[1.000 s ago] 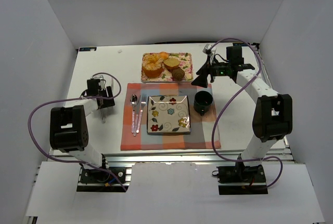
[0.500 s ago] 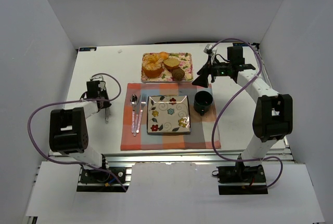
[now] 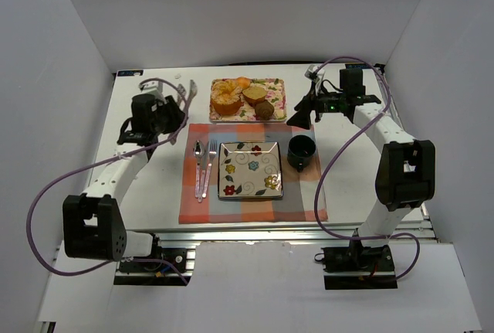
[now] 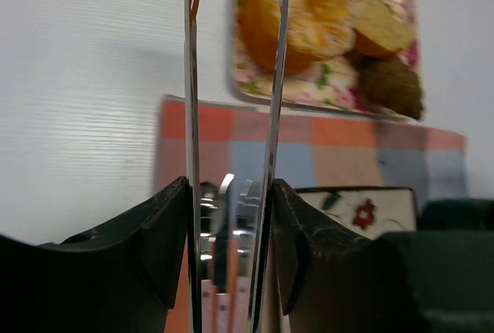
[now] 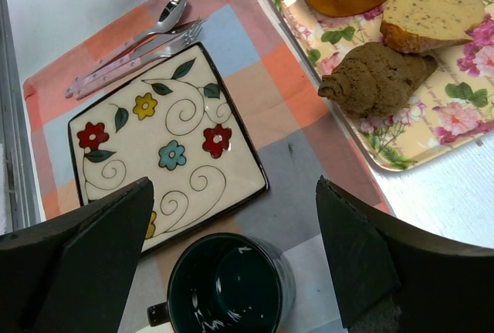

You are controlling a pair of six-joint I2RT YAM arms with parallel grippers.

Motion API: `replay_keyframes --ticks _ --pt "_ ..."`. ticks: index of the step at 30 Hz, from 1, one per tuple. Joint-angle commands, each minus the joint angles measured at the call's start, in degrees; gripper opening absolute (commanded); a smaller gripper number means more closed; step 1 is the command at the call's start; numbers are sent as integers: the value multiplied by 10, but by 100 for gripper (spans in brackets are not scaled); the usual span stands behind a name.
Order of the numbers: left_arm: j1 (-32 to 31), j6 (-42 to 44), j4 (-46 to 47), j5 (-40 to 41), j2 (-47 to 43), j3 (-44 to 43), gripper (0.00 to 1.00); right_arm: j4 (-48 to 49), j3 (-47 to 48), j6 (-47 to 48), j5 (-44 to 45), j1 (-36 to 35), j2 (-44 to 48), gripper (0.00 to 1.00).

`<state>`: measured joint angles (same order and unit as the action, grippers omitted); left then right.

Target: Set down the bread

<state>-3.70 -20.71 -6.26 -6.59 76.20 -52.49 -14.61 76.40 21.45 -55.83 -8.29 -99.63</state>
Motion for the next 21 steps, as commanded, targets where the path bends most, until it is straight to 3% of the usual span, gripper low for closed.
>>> replay_keyframes --ticks 1,8,12,21 --pt "-51 -54 -20 -44 10 -46 55 13 27 -1 -13 6 8 89" --pt "-132 -104 -21 -109 64 -105 54 15 16 -2 -14 16 18 89" --pt "-173 -59 -59 -118 92 -138 55 16 8 -1 -15 23 26 89" --pt "-257 36 -149 -54 179 -235 56 14 -15 0 -17 33 43 89"
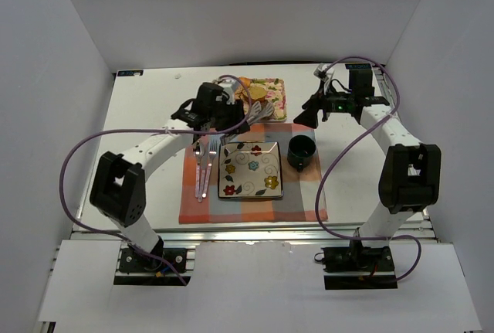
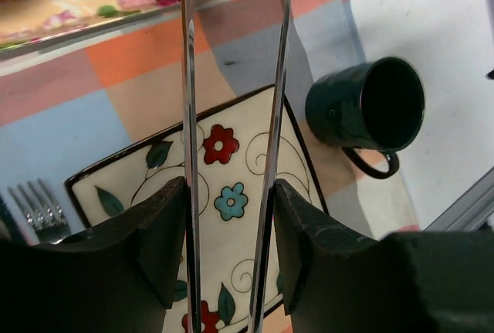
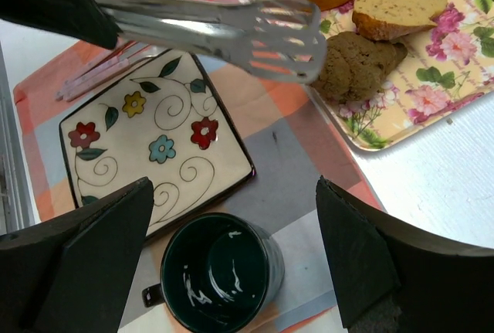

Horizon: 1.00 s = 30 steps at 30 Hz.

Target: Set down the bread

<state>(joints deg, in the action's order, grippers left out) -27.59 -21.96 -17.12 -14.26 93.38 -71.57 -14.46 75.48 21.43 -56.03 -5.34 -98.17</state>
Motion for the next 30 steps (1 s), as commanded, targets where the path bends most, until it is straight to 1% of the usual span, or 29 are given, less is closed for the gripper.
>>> replay_keyframes --ticks 1,3,7,11,23,30 --pt "-24 56 -49 34 24 -54 57 14 -9 0 -15 3 29 89" --pt "-40 82 -78 57 40 -88 57 14 -13 0 -17 3 32 89" --pt "-71 117 -113 149 69 -136 58 17 -14 -4 -21 3 30 89" --pt "-95 141 -122 218 65 -146 59 18 -16 -5 -22 3 30 89" --pt "-123 181 -113 284 55 -146 59 21 -16 -8 -22 3 26 89" --pt "-131 187 -115 290 71 -153 59 21 -17 -8 -23 3 25 89"
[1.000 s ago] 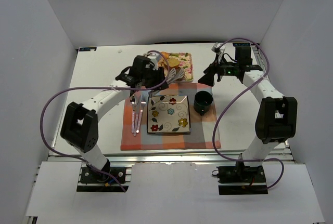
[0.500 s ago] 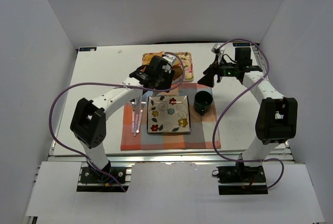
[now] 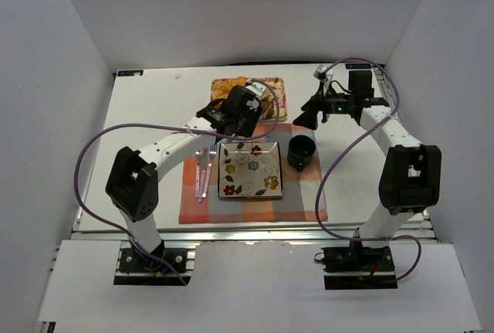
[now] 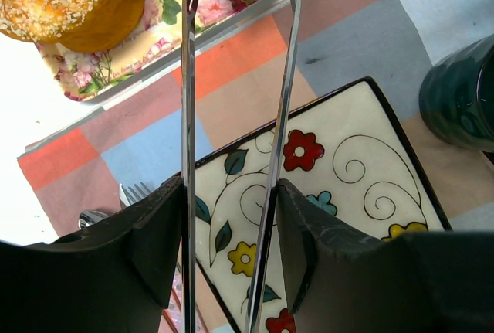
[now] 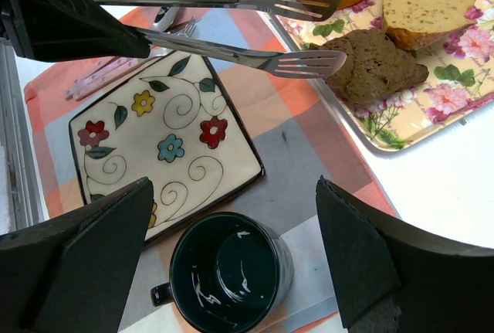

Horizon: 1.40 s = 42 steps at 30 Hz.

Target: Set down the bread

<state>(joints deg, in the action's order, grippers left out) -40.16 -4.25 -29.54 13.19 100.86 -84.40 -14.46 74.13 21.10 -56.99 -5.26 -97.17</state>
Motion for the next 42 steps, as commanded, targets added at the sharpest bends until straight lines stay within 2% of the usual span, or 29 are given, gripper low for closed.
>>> replay_keyframes --ticks 1,14,18,27,33,42 --pt "-5 10 10 13 -1 -23 59 22 -3 -4 -14 2 16 89" --pt "-6 17 18 12 17 -19 58 24 -7 -5 -15 3 16 90" --pt "-6 18 16 10 23 -23 55 24 -7 -5 -16 4 18 90" --pt "-5 14 19 -1 19 -7 42 25 -7 -8 -18 3 18 89" --pt "-5 6 26 -11 8 -5 18 25 -7 -9 -21 3 19 89" --pt "-4 -23 64 -26 -50 19 5 26 -7 -12 -22 3 20 89"
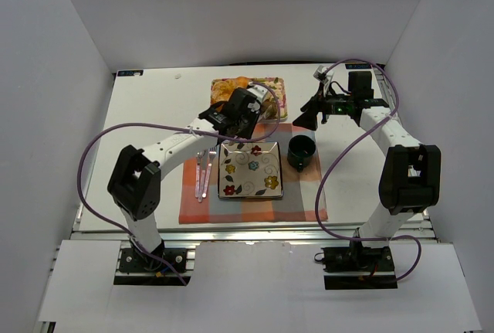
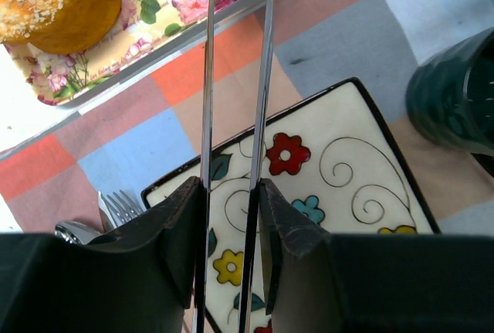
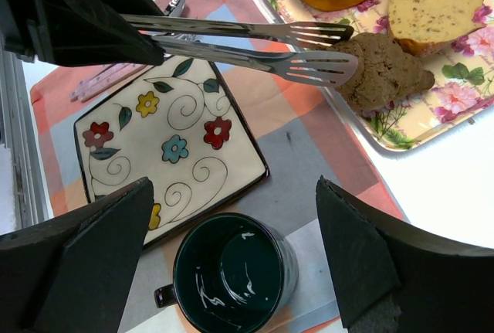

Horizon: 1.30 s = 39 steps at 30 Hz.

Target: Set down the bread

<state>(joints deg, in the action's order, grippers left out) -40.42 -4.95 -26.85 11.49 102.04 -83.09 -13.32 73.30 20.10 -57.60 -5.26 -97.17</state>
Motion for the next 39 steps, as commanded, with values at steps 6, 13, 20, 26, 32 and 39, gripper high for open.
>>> replay_keyframes --ticks 6,13,20,26,32,39 --pt "-1 -32 45 -25 -97 34 1 14 3 -4 -17 3 21 89" --pt "-1 -22 68 -72 -198 143 0 9 3 -1 -16 3 22 89" --pt "-1 -27 78 -137 -330 266 0 7 -2 1 -19 3 23 89" --pt "-1 -56 72 -174 -397 340 0 7 -4 -1 -20 3 23 89" --pt "-1 -55 22 -183 -421 363 0 8 -10 -4 -22 2 26 89" --pt "-1 -52 4 -183 -422 375 0 12 -18 -8 -20 2 33 89"
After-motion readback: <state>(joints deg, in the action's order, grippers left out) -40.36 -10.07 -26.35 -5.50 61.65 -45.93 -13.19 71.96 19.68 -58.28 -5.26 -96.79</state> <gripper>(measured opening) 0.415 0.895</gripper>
